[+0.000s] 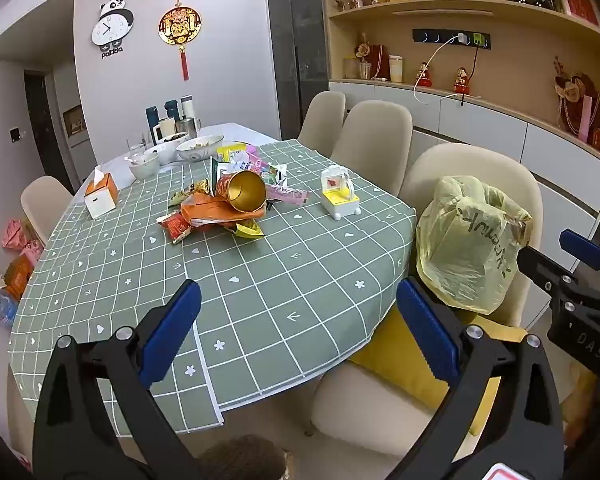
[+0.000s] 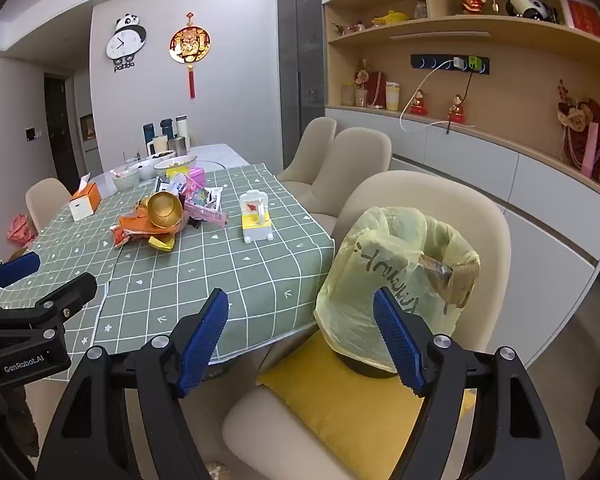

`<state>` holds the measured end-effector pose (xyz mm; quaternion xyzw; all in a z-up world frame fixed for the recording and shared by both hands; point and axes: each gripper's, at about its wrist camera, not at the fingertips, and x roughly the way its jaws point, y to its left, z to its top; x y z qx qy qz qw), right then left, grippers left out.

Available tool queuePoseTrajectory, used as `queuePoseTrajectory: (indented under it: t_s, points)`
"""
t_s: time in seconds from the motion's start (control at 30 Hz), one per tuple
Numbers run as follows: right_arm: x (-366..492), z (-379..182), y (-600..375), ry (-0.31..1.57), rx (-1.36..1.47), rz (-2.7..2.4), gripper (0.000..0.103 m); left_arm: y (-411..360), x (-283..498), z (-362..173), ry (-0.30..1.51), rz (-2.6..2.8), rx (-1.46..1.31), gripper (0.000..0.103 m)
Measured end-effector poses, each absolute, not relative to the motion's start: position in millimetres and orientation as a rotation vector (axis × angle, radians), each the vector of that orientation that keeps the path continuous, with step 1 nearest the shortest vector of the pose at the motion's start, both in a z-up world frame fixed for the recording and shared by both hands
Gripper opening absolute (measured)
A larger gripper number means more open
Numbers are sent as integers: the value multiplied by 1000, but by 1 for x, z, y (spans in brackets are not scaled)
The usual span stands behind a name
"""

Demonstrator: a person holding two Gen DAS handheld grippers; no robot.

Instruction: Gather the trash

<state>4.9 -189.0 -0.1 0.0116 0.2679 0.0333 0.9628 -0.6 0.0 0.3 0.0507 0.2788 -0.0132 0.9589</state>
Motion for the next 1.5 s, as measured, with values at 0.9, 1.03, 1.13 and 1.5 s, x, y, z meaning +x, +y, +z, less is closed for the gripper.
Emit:
queuePoseTrajectory:
  t_s: [0.9,1.03,1.13,1.5]
  points:
    - [6,0,-188,533,2,40,71,6,2,6,553,-26,95,94]
    - [5,1,-188,534,4,41,71,4,2,6,552,-32,98,94]
    - [5,1,-188,534,6,42,71,4,1,6,551,-34,98,94]
    - [1,1,-188,528,9,43,71,6,-4,7,539,-35,97,94]
